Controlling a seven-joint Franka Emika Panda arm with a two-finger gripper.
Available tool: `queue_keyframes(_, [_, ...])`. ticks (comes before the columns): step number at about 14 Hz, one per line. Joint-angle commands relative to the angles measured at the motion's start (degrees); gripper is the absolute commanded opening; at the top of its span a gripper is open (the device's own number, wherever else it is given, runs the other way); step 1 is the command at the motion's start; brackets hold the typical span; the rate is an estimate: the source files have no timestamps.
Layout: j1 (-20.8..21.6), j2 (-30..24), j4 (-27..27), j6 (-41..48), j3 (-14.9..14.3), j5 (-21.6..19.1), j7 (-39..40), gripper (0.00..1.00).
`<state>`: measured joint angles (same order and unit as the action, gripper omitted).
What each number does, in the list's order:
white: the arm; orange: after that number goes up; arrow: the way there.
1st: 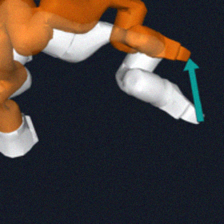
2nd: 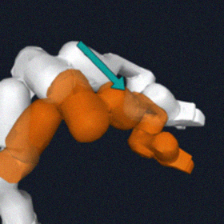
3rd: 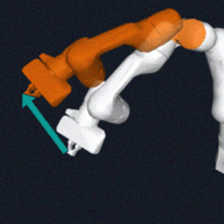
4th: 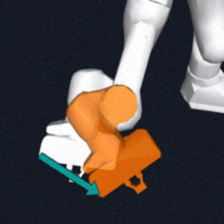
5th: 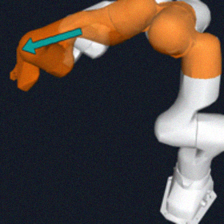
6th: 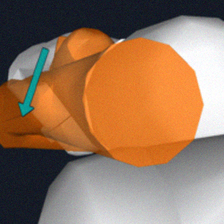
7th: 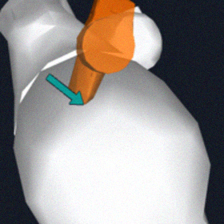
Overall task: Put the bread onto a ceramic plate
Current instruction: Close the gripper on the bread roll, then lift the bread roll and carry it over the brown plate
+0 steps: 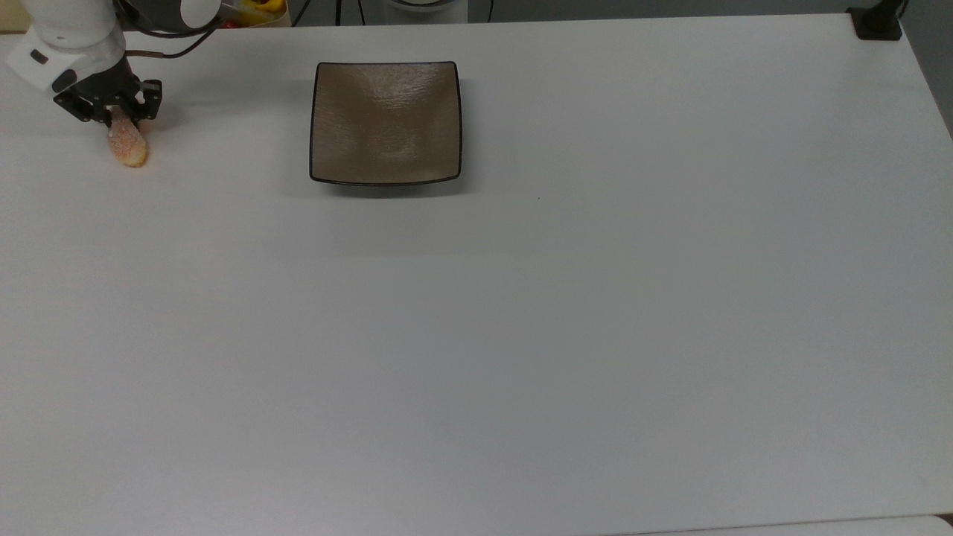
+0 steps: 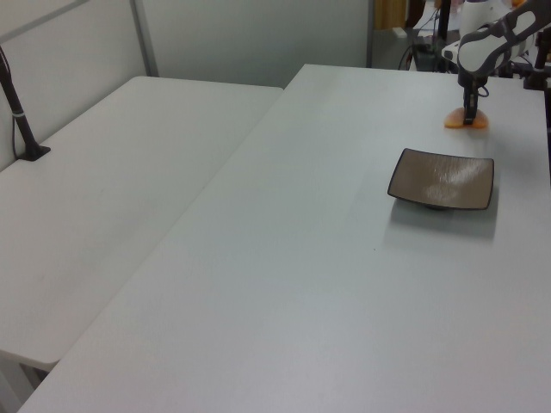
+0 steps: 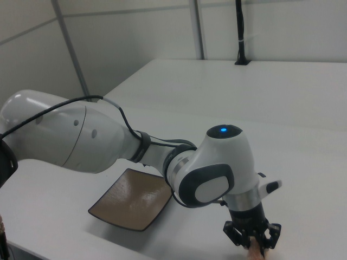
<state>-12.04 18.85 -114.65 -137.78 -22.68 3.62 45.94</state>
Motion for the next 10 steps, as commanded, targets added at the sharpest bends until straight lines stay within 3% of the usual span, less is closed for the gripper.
queue_keyframes(1, [0.43,-0.92,-1.19,-1.18,-0.17,0.68,0.73,0.08])
queue_keyframes(5, [2.10,-4.95,-0.49,5.21,-0.17,0.68,0.03,0.09])
queue_keyframes(10, [5.26,-15.67,2.05,19.27,0.88,0.60,-0.15,0.11])
